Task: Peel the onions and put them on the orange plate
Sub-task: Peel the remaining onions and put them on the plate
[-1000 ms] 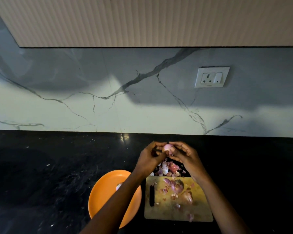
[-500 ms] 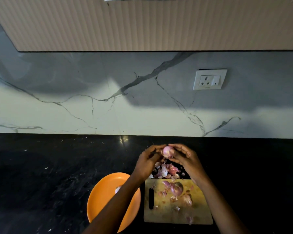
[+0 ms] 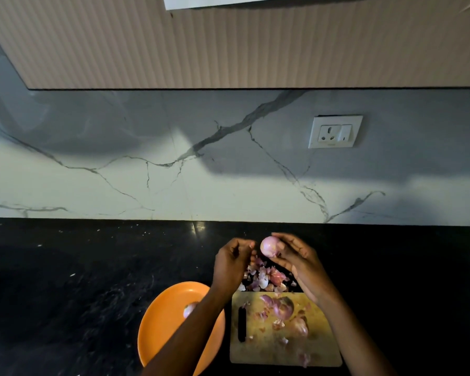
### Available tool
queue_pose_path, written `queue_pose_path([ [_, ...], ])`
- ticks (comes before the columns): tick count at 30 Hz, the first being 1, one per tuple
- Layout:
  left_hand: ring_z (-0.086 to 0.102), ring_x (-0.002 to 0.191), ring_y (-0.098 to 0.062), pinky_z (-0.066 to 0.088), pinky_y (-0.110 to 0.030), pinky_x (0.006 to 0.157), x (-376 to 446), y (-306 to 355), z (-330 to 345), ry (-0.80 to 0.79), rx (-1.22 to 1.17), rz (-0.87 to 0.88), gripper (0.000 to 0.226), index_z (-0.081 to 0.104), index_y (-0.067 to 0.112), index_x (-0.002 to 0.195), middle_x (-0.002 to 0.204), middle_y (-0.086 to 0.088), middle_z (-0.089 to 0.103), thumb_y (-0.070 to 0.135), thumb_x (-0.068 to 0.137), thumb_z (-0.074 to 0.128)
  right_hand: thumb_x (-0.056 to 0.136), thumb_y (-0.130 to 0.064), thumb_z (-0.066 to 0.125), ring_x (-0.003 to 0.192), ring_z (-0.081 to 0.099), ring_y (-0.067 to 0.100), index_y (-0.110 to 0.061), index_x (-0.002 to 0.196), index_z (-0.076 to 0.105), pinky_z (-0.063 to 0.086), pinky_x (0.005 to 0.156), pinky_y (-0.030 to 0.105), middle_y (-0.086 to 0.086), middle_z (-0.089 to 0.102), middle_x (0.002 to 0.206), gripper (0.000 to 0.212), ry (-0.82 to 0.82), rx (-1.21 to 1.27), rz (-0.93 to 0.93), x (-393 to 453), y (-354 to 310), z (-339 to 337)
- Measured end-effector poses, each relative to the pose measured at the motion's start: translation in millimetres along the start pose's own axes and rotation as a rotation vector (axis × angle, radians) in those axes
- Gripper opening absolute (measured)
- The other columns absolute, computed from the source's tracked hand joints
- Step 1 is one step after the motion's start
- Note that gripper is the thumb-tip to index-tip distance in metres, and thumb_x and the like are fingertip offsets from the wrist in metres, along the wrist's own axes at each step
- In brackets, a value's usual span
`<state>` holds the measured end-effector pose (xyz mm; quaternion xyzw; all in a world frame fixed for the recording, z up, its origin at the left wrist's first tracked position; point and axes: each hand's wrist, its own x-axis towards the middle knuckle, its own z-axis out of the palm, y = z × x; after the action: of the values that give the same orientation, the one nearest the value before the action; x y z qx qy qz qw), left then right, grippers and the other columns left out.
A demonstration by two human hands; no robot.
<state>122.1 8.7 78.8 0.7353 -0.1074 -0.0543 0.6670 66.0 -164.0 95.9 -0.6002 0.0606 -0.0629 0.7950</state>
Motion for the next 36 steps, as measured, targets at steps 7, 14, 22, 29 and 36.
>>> queue_pose_path([
  [7,0.064,0.084,0.011,0.046,-0.005,0.071,3,-2,-5,-0.033,0.275,-0.008,0.011,0.071,0.027,0.099,0.094,0.011,0.071,0.019,0.099,0.063,0.092,-0.022,0.058,0.103,0.071,0.031,-0.014,0.121,0.066,0.059,0.080,0.031,0.016,0.067,0.124,0.031,0.031,0.093,0.027,2,-7,-1],
  [14,0.068,0.093,-0.004,0.054,-0.015,0.077,-3,17,0,-0.052,0.120,0.145,0.029,0.068,0.017,0.119,0.105,0.003,0.069,0.020,0.091,0.073,0.090,-0.021,0.063,0.113,0.068,0.030,-0.015,0.123,0.067,0.057,0.087,0.032,0.015,0.067,0.125,0.034,0.041,0.086,0.025,3,-7,-1],
  [22,0.072,0.081,-0.010,0.059,-0.026,0.073,-5,15,6,-0.081,0.068,0.134,0.018,0.071,0.010,0.101,0.084,0.004,0.073,0.017,0.086,0.077,0.094,-0.014,0.061,0.109,0.070,0.026,-0.013,0.124,0.067,0.058,0.089,0.034,0.010,0.072,0.119,0.030,0.003,-0.002,0.025,0,-3,2],
  [29,0.071,0.085,-0.013,0.059,-0.037,0.080,-4,7,-3,-0.082,0.109,0.128,0.009,0.075,0.013,0.098,0.088,0.004,0.072,0.010,0.090,0.072,0.091,-0.020,0.064,0.111,0.070,0.026,-0.014,0.125,0.067,0.057,0.088,0.034,0.010,0.070,0.122,0.034,-0.012,-0.032,0.036,-3,-2,5],
  [36,0.072,0.095,-0.013,0.059,-0.036,0.087,-7,15,-1,-0.132,0.008,0.089,0.012,0.071,0.021,0.105,0.099,0.003,0.076,0.016,0.096,0.065,0.092,-0.019,0.063,0.109,0.070,0.024,-0.016,0.122,0.069,0.058,0.084,0.031,0.009,0.071,0.120,0.031,0.005,-0.016,0.027,-3,-5,7],
])
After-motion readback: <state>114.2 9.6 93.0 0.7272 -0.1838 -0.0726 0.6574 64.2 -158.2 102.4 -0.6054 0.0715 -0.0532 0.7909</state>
